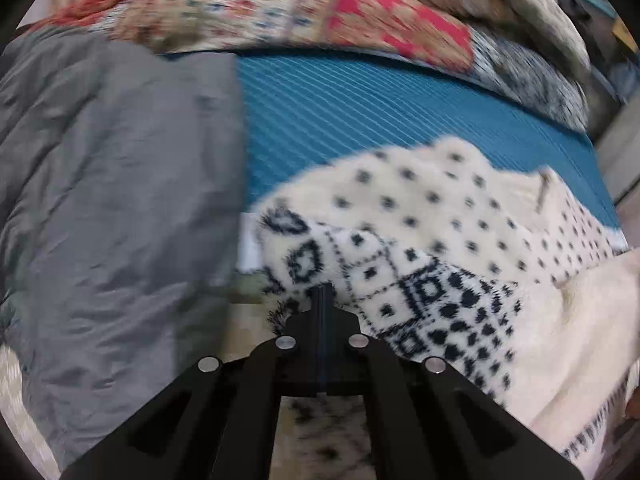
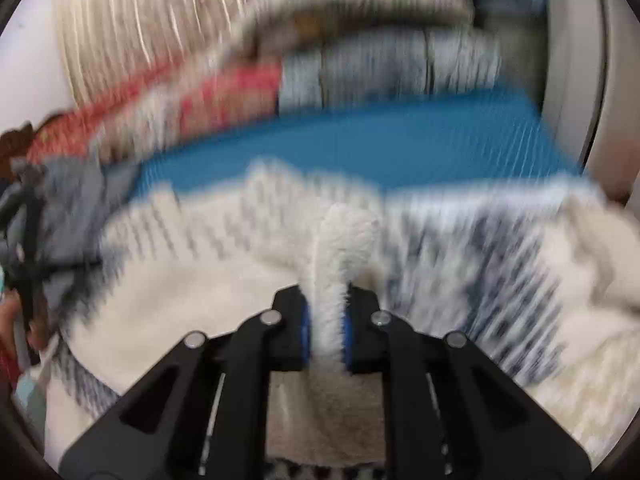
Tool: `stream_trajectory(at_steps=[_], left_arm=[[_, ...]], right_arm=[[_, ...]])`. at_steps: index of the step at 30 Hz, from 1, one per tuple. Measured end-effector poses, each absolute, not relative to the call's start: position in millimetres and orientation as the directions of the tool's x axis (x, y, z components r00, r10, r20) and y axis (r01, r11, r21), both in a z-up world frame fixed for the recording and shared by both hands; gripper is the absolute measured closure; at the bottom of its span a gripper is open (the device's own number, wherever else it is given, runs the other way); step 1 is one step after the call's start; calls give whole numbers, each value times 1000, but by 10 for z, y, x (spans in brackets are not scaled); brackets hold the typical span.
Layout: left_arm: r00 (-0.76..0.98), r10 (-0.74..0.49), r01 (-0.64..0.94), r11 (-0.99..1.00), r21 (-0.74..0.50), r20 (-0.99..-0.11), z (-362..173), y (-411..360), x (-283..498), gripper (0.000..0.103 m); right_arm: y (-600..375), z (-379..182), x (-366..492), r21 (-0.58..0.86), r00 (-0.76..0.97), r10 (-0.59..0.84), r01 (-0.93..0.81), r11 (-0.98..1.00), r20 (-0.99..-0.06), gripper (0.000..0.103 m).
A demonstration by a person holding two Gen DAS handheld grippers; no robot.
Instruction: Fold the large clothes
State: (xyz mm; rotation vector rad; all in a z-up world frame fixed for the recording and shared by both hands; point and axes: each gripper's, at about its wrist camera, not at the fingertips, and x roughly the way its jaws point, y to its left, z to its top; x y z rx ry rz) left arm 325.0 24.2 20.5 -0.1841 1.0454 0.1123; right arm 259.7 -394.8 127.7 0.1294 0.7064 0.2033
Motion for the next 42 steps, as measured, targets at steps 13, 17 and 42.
stream_trajectory(at_steps=[13,17,42], left_arm=[[621,-57,-204,951,-231,-782,565,357,2431,69],[613,-112,-116,966,-230,-782,500,105,2200,69],[522,-75,-126,978,-164,-849,491,-385,2237,70]], right_arm=[[-3273,1400,2690,205,671,302,-223,953,-677,53],[-1931,1180,2892,220,432,474,-517,827,-768,53],[-5235,1249,2484,-267,622,-241,53,962,-745,28]])
